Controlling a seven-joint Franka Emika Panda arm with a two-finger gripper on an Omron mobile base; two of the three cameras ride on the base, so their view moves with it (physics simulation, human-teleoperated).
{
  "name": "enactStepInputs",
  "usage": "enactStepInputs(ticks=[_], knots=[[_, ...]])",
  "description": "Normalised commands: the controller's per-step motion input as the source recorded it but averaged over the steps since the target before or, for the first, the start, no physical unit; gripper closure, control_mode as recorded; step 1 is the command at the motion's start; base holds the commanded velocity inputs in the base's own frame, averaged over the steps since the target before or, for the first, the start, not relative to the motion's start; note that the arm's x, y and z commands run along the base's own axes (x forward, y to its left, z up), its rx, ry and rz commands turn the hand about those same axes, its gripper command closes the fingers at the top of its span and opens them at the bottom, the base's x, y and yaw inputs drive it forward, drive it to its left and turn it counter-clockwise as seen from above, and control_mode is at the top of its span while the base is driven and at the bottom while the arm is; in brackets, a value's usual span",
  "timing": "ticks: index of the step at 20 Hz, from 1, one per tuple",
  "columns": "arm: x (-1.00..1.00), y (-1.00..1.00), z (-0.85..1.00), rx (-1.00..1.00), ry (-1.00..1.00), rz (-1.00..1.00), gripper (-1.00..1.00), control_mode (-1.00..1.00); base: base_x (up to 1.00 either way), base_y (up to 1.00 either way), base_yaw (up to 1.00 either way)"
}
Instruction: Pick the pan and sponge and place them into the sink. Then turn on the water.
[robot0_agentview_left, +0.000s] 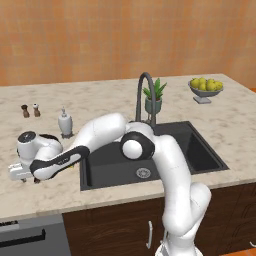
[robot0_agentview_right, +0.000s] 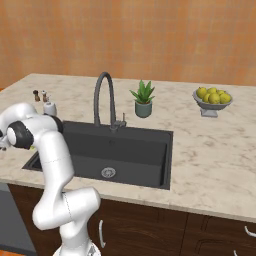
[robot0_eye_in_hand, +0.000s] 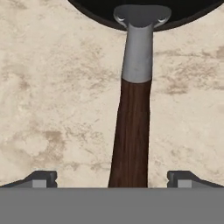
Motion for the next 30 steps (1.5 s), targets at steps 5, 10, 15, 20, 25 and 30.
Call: enactStepInputs(ticks=[5,10,15,20,25,30], knots=[[0.02,0.00,-0.29,0.00,0.00,0.01,-1.00,-1.00,0.00,0.00,0.00],[0.00,0.00,-0.22,0.00,0.01,0.02,-1.00,-1.00,0.00,0.00,0.00],[0.02,0.00,-0.07,0.00,0.00,0.02,1.00,-1.00,0.00,0.00,0.00],[0.00,0.00,0.00,0.00,0.00,0.00,1.00,-1.00,0.00,0.00,0.00],[0.03,0.00,0.02,0.00,0.00,0.00,1.00,-1.00,0.00,0.00,0.00],[-0.03,-0.13,0.28,0.00,-0.08,0.00,1.00,-1.00,0.00,0.00,0.00]])
